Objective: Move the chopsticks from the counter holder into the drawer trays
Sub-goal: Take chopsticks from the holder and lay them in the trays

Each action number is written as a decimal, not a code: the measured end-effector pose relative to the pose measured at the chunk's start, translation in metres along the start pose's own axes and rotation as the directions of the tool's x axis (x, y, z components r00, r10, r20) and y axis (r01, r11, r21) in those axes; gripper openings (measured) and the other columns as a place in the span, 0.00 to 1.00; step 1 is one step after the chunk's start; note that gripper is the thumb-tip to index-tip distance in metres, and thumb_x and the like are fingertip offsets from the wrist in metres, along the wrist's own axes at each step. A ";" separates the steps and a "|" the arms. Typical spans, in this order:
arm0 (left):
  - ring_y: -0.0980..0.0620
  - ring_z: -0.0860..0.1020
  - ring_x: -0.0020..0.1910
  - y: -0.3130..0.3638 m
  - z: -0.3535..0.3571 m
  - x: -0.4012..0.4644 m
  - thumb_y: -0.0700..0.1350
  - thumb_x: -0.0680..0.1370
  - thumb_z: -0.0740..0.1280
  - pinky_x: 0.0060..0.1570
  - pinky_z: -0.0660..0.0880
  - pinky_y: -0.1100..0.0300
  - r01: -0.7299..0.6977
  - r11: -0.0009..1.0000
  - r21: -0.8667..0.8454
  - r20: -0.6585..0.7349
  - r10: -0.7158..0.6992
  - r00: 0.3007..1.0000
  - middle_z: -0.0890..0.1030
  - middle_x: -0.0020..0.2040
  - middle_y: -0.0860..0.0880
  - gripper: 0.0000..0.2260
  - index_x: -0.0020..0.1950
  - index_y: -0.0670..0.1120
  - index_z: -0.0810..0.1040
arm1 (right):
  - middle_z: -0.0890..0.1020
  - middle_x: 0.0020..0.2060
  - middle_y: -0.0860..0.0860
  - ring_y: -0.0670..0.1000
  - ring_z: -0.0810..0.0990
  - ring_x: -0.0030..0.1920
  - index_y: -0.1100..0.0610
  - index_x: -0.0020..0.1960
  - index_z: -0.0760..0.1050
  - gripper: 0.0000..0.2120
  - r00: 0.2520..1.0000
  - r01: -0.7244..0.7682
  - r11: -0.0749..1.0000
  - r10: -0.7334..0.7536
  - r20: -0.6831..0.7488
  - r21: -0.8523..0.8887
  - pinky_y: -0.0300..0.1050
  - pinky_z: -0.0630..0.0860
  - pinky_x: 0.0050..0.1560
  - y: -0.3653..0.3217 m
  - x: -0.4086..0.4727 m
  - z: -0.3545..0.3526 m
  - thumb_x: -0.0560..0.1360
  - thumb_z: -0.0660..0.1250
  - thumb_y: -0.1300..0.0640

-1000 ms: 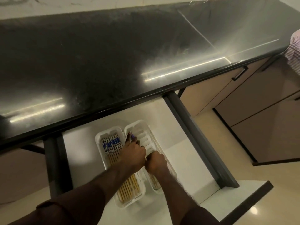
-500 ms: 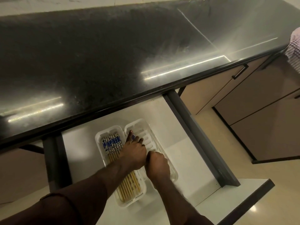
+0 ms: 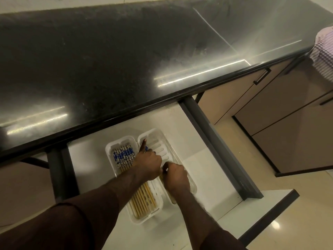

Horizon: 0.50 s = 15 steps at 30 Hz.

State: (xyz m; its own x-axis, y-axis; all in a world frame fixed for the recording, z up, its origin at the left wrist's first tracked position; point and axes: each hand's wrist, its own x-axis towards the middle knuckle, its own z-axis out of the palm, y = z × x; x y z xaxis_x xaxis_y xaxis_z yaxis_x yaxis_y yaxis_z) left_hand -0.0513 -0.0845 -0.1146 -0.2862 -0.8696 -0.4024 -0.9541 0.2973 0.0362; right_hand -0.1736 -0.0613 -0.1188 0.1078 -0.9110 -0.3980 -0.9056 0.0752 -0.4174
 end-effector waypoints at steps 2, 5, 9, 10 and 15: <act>0.47 0.78 0.53 -0.004 -0.003 -0.002 0.46 0.77 0.59 0.65 0.26 0.42 0.005 1.000 -0.029 -0.037 -0.006 0.999 0.81 0.44 0.48 0.07 0.39 0.48 0.70 | 0.83 0.46 0.54 0.54 0.81 0.44 0.55 0.50 0.80 0.07 1.000 -0.005 1.000 0.005 -0.018 0.007 0.49 0.80 0.48 -0.002 -0.003 -0.006 0.76 0.64 0.60; 0.49 0.79 0.48 -0.009 -0.014 -0.007 0.44 0.76 0.59 0.71 0.34 0.39 0.001 1.000 -0.031 -0.085 -0.004 0.996 0.80 0.40 0.49 0.09 0.37 0.48 0.73 | 0.84 0.47 0.54 0.55 0.83 0.44 0.55 0.51 0.81 0.08 0.998 -0.029 0.999 0.031 -0.048 0.033 0.48 0.81 0.47 -0.007 -0.011 -0.020 0.76 0.64 0.59; 0.53 0.79 0.48 -0.011 -0.037 -0.021 0.46 0.79 0.59 0.75 0.46 0.39 -0.066 0.996 -0.059 -0.154 0.056 0.986 0.83 0.45 0.49 0.10 0.47 0.47 0.80 | 0.84 0.46 0.53 0.53 0.83 0.41 0.54 0.53 0.81 0.07 0.992 -0.035 0.996 0.044 -0.114 0.081 0.43 0.79 0.44 -0.018 -0.030 -0.044 0.77 0.66 0.57; 0.53 0.79 0.51 -0.011 -0.042 -0.026 0.47 0.80 0.59 0.75 0.45 0.40 -0.078 0.994 -0.071 -0.174 0.065 0.983 0.84 0.49 0.49 0.11 0.52 0.46 0.80 | 0.84 0.47 0.52 0.53 0.83 0.41 0.54 0.54 0.80 0.08 0.991 -0.030 0.996 0.041 -0.130 0.088 0.44 0.79 0.45 -0.021 -0.035 -0.051 0.77 0.66 0.56; 0.52 0.75 0.64 -0.012 -0.086 -0.068 0.47 0.81 0.59 0.75 0.46 0.46 -0.104 0.973 -0.205 -0.270 0.046 0.962 0.80 0.63 0.48 0.15 0.65 0.47 0.76 | 0.84 0.50 0.52 0.52 0.82 0.45 0.53 0.56 0.80 0.09 0.971 0.027 0.995 -0.004 -0.239 0.093 0.44 0.80 0.49 -0.049 -0.066 -0.092 0.77 0.66 0.56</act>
State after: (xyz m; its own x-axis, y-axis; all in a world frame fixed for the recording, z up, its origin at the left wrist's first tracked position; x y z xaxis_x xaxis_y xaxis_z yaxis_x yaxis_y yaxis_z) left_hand -0.0283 -0.0629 -0.0094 -0.3430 -0.9292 -0.1378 -0.9167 0.2990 0.2650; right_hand -0.1743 -0.0422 0.0029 0.0104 -0.9818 -0.1895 -0.8602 0.0878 -0.5023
